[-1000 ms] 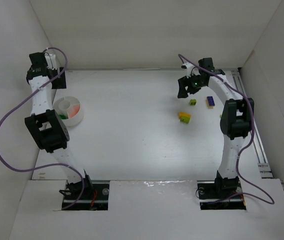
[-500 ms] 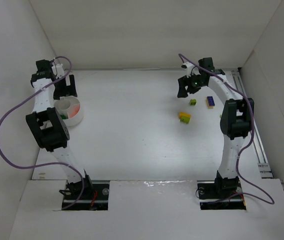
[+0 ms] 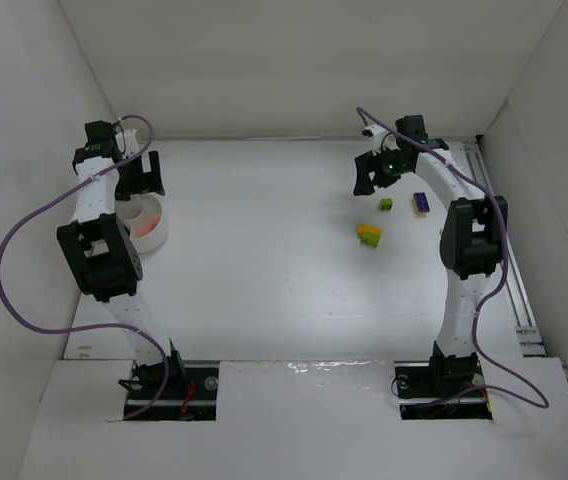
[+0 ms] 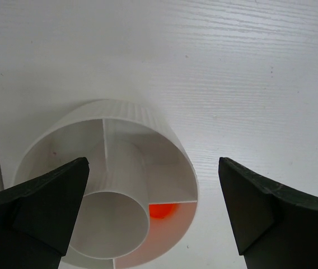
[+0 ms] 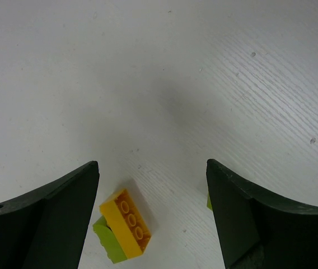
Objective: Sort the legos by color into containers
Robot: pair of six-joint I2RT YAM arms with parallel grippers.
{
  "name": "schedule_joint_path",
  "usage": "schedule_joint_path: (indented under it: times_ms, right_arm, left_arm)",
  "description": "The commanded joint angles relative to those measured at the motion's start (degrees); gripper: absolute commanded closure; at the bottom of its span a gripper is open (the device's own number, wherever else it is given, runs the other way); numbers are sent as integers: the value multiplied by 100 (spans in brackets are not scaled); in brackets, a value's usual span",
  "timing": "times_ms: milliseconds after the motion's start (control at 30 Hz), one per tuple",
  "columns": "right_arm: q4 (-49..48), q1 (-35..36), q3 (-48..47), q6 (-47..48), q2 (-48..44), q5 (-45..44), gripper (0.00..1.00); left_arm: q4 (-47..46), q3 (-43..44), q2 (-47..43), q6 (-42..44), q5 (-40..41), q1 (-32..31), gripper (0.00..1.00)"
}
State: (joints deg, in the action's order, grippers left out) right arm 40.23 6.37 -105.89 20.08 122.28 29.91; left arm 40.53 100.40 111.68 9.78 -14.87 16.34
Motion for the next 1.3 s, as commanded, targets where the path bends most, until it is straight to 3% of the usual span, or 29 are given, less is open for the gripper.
schedule_joint_path:
  times_ms: [0,567,1267]
  right_arm:
    - [-191,66,42,-65,-292,-29,18]
    - [-243,119,-64,-171,-240,-82,18]
    - [-243,171,-64,-223,-240,-135,17]
  left_arm:
    - [-90,76,-129,-108,142,1,0]
    - [-265,138,293,-55,-42,1,0]
    - [42,-82,144,867,-701,-351,0]
